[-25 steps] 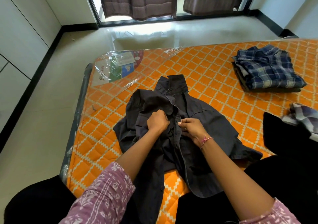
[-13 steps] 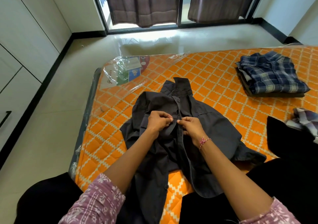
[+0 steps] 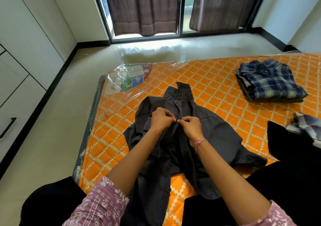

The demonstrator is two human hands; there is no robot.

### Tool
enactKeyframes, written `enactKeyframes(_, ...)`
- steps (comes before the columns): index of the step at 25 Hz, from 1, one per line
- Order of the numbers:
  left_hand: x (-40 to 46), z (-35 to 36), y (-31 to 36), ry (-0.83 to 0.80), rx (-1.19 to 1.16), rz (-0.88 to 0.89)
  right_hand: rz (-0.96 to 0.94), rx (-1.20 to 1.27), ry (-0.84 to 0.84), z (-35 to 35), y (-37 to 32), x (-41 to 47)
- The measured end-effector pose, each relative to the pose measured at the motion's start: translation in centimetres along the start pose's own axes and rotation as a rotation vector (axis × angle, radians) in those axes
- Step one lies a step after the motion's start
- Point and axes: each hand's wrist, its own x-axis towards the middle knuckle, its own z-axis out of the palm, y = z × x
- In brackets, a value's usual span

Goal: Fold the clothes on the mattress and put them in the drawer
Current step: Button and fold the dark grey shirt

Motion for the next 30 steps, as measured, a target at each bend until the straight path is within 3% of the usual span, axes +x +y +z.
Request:
enactKeyframes(4,-0.2,0.3,-0.1,-0.101,-0.433,-0.247,0.018,0.063,-0.031,0.0,0.9,-0.1)
enactKeyframes(13,0.0,2.2,-1.1,-0.02,-0.359,-0.205,0.121,0.309,-0.05,-0.3,1.7,-0.1)
enactKeyframes(17,-0.2,2.5,-1.3,-0.001,-0.372,-0.202,0.316,0.505,-0.129,-1.0,1.8,0.2)
enactKeyframes(22,-0.3,3.5,-1.5,0.096,-0.356,-0.236,0.218,0.282,-0.116,-0.5,1.3,0.5)
enactKeyframes(26,-0.2,3.3,-1.4,0.12,-0.321,-0.21,-0.047,-0.057,0.016,0.2,1.3,0.6)
enactKeyframes(30,0.3,3.5,-1.1,0.137,-0.47,-0.3,-0.207,-0.236,0.127,0.4,0.9,0.1)
